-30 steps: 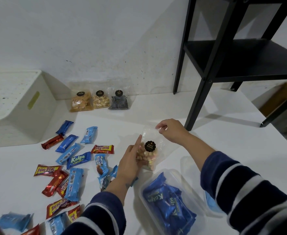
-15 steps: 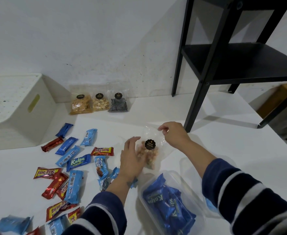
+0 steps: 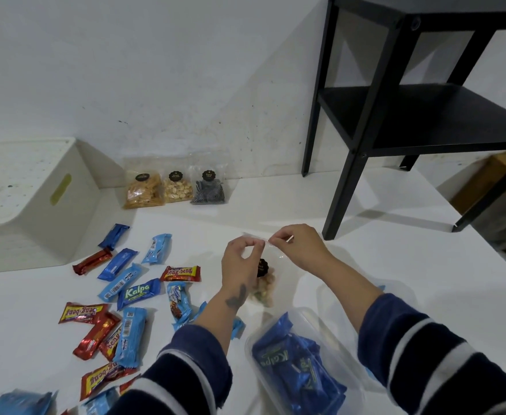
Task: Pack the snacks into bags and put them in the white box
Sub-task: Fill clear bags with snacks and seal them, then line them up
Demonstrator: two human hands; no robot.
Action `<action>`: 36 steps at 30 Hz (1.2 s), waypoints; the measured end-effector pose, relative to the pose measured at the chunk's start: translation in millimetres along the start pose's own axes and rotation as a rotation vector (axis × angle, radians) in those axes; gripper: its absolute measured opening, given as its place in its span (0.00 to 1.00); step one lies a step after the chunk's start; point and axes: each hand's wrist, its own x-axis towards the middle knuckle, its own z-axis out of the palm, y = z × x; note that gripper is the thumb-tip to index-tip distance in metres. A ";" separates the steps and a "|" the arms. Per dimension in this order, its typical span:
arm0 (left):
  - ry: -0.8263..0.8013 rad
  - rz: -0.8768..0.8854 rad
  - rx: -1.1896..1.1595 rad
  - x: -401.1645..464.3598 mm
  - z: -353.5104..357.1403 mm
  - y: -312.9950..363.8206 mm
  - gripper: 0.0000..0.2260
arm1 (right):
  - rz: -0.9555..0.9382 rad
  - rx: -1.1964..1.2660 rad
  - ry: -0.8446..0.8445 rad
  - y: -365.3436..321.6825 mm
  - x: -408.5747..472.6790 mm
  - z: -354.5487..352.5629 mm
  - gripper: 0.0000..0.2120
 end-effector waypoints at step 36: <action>-0.532 -0.095 1.193 68.9 -30.6 -77.6 0.60 | 0.089 0.151 0.057 7.8 178.4 25.0 0.43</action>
